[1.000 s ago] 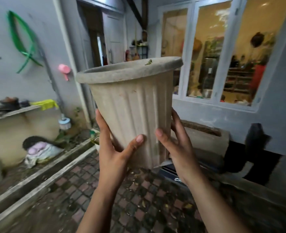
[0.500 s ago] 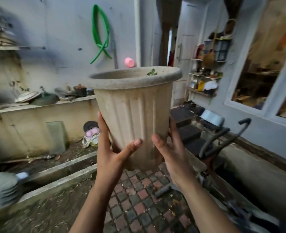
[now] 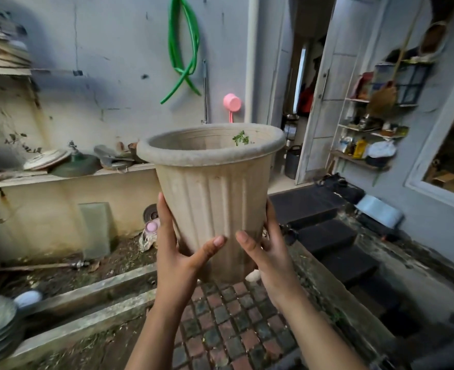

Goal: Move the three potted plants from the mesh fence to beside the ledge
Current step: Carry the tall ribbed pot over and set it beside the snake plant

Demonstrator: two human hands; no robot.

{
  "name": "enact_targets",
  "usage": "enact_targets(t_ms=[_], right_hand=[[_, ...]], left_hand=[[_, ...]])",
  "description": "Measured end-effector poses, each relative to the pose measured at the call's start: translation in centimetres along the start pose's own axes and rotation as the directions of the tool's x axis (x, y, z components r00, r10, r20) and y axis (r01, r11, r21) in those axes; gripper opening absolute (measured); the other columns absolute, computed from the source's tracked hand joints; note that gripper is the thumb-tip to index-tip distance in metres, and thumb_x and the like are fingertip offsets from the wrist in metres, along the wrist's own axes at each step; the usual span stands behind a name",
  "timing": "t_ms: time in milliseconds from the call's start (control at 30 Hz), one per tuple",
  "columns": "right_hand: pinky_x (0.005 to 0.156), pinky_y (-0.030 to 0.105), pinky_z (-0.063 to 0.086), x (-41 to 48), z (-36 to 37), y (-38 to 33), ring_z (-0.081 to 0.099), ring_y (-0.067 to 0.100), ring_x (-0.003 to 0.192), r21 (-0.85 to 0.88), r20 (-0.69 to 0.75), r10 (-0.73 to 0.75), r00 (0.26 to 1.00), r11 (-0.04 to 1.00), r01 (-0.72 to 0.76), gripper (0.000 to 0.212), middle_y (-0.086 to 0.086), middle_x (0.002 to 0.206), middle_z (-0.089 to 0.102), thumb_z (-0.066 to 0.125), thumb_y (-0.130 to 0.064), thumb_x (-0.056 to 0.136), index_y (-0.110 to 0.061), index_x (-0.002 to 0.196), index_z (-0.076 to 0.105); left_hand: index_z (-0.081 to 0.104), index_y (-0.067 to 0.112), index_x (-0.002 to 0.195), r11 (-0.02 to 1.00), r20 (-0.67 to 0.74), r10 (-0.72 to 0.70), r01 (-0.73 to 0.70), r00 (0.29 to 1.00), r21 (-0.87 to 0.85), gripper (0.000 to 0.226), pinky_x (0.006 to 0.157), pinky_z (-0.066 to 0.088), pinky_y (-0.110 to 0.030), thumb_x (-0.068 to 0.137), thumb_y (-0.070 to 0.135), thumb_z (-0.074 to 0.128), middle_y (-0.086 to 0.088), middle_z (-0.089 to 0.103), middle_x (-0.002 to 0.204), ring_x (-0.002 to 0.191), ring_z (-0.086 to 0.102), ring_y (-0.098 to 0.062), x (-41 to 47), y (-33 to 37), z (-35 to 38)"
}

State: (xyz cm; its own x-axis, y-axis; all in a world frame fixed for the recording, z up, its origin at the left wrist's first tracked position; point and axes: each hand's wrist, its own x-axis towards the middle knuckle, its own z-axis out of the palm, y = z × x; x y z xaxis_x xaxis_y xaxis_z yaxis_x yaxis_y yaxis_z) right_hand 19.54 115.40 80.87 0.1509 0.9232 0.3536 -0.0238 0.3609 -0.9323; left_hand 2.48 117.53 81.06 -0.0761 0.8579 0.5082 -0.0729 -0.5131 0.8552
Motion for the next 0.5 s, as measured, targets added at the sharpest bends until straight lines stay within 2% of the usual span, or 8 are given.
enact_targets(t_ms=[100, 200, 300, 400, 500], right_hand=[[0.116, 0.056, 0.046, 5.6, -0.5, 2.4, 0.056, 0.016, 0.140, -0.015, -0.018, 0.033, 0.999, 0.999, -0.033, 0.099, -0.014, 0.154, 0.055, 0.084, -0.074, 0.067, -0.061, 0.152, 0.034], [0.115, 0.054, 0.047, 9.9, -1.2, 4.1, 0.057, 0.014, 0.139, 0.025, -0.035, 0.054, 0.998, 0.998, -0.053, 0.101, -0.013, 0.154, 0.055, 0.086, -0.072, 0.065, -0.063, 0.151, 0.034], [0.115, 0.053, 0.048, 13.9, -2.3, 5.9, 0.059, 0.014, 0.137, 0.041, -0.058, 0.064, 0.996, 0.997, -0.062, 0.104, -0.010, 0.154, 0.056, 0.087, -0.071, 0.064, -0.059, 0.153, 0.034], [0.117, 0.052, 0.046, 18.2, -3.9, 8.2, 0.059, 0.014, 0.138, 0.068, -0.055, 0.066, 0.996, 0.996, -0.062, 0.100, -0.010, 0.153, 0.057, 0.088, -0.061, 0.069, -0.055, 0.154, 0.035], [0.117, 0.048, 0.048, 22.3, -6.0, 11.5, 0.059, 0.011, 0.137, 0.063, -0.025, 0.080, 0.996, 0.995, -0.079, 0.094, -0.014, 0.152, 0.058, 0.086, -0.053, 0.074, -0.055, 0.153, 0.036]], left_hand=[[0.013, 0.068, 0.156, 0.999, 0.012, -0.042, 0.043, 0.999, -0.016, 0.128, 0.119, 0.046, -0.057, 0.058, 0.059, 0.095, 0.014, 0.033, 0.171, 0.153, 0.045, -0.020, 5.2, -3.4, 1.3], [0.014, 0.070, 0.155, 0.998, 0.049, -0.056, 0.057, 0.997, -0.022, 0.123, 0.120, 0.045, -0.055, 0.063, 0.049, 0.092, 0.026, 0.029, 0.170, 0.154, 0.042, -0.014, 9.2, -5.8, 3.0], [0.014, 0.059, 0.161, 0.998, 0.091, -0.066, 0.065, 0.994, 0.008, 0.123, 0.122, 0.044, -0.050, 0.065, 0.047, 0.091, 0.040, 0.031, 0.163, 0.152, 0.041, -0.001, 13.0, -8.2, 5.0], [0.011, 0.045, 0.166, 0.997, 0.105, -0.074, 0.070, 0.992, 0.045, 0.126, 0.125, 0.041, -0.045, 0.071, 0.036, 0.092, 0.038, 0.031, 0.163, 0.151, 0.039, 0.004, 16.4, -11.2, 7.2], [-0.003, 0.040, 0.168, 0.992, 0.117, -0.087, 0.075, 0.989, 0.105, 0.128, 0.131, 0.029, -0.036, 0.076, 0.034, 0.087, 0.057, 0.015, 0.154, 0.153, 0.025, 0.015, 18.7, -14.7, 9.5]])
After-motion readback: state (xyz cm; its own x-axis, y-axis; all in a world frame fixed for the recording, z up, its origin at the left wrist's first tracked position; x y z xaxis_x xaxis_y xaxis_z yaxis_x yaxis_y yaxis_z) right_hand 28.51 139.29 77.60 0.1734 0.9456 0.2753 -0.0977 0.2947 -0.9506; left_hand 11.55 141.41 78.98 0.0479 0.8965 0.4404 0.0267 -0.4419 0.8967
